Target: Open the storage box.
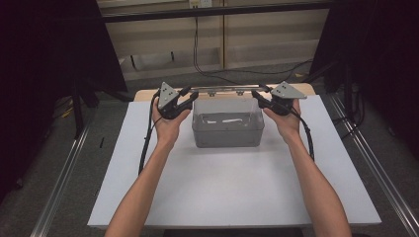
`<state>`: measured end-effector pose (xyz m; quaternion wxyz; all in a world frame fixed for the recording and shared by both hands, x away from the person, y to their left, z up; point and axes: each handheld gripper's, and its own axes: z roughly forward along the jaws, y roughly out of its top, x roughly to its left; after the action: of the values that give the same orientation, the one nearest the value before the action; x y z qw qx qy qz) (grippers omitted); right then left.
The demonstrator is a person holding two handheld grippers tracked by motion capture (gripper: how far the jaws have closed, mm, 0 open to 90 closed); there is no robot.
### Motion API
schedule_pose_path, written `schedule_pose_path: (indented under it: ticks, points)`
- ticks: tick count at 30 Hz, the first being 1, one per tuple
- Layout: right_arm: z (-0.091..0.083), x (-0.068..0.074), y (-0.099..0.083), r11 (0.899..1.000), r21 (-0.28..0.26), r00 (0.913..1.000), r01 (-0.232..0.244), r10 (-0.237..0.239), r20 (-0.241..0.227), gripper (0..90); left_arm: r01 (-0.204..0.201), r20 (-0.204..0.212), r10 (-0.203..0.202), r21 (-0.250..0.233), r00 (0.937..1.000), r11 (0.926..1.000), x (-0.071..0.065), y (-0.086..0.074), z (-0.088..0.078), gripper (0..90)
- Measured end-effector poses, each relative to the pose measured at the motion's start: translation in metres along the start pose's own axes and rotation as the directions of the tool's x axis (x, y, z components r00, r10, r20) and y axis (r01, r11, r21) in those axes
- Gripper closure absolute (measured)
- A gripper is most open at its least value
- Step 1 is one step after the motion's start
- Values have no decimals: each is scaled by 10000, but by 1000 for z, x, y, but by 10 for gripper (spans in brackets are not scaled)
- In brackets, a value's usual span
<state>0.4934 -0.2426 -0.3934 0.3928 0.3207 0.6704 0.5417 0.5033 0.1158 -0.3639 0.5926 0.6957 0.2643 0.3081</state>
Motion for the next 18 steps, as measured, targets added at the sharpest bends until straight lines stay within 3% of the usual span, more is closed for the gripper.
schedule_pose_path:
  ticks: [5,14,18]
  points:
    - [0,-1,0,10000,-54,10000,-41,41,-1,625,11,-55,-10,35,10000,10000,3,-1,5,607]
    - [2,-1,2,9999,-55,9999,-128,129,90,625,-56,-6,56,48,10000,10000,12,-5,15,488]
    - [4,-3,4,9999,-47,9999,-128,128,102,627,245,78,-245,-9,9997,9997,18,-5,20,467]
